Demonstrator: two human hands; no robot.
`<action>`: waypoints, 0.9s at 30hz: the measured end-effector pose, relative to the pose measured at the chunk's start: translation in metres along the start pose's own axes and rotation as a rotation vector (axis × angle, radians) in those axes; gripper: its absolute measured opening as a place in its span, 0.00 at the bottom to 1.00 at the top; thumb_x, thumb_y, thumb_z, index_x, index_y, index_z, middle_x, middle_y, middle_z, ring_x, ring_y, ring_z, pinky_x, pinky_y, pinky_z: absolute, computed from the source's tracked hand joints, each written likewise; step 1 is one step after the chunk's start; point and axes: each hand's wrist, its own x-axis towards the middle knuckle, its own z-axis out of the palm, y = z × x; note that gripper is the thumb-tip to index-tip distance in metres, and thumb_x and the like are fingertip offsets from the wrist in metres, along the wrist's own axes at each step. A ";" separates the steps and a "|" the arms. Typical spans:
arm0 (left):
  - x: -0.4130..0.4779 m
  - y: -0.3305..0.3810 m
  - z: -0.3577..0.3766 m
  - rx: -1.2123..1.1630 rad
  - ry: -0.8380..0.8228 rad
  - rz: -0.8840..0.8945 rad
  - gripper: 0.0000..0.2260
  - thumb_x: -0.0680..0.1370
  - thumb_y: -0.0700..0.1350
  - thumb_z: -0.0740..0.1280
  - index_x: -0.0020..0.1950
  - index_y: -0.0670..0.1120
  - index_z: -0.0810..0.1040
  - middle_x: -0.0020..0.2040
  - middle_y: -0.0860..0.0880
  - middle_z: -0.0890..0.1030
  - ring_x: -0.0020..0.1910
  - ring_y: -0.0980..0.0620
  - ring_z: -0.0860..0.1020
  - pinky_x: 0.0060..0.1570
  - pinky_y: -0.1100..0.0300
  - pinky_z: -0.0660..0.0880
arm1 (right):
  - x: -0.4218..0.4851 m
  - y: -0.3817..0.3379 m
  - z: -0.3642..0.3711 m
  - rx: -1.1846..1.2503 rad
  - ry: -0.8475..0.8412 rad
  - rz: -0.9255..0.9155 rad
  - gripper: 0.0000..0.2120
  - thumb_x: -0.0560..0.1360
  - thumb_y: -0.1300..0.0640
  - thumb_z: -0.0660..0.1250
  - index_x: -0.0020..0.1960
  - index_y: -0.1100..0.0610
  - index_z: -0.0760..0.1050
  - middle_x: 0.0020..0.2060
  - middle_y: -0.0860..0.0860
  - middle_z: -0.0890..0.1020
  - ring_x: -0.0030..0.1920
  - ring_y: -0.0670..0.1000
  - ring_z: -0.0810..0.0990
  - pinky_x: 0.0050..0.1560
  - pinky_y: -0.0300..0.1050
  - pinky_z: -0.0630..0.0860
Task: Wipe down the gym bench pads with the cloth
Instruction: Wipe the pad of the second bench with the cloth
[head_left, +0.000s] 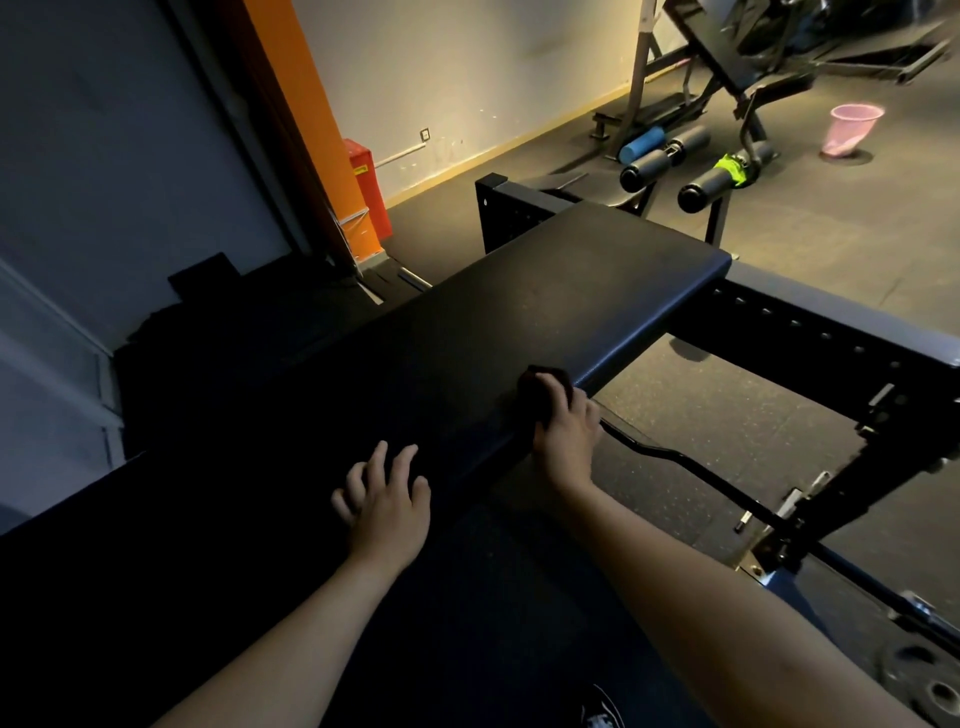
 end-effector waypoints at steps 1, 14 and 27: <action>0.000 0.000 0.000 0.001 -0.007 -0.001 0.21 0.84 0.56 0.53 0.78 0.61 0.59 0.81 0.52 0.53 0.77 0.46 0.53 0.74 0.40 0.49 | 0.002 -0.005 0.002 0.058 0.051 0.096 0.24 0.79 0.54 0.62 0.70 0.37 0.61 0.69 0.49 0.66 0.70 0.56 0.60 0.70 0.60 0.60; -0.003 0.001 0.000 0.002 -0.042 -0.010 0.22 0.84 0.58 0.49 0.80 0.61 0.55 0.83 0.51 0.51 0.80 0.47 0.50 0.75 0.39 0.46 | -0.112 -0.045 0.051 0.426 -0.146 0.142 0.20 0.78 0.57 0.65 0.59 0.34 0.64 0.62 0.42 0.67 0.64 0.45 0.69 0.62 0.49 0.76; -0.002 -0.008 -0.003 -0.034 -0.006 0.041 0.23 0.84 0.59 0.53 0.79 0.61 0.57 0.82 0.52 0.53 0.78 0.47 0.53 0.75 0.41 0.47 | 0.001 -0.039 0.008 -0.074 -0.052 -0.047 0.17 0.80 0.55 0.63 0.68 0.50 0.69 0.62 0.52 0.70 0.61 0.52 0.70 0.58 0.46 0.72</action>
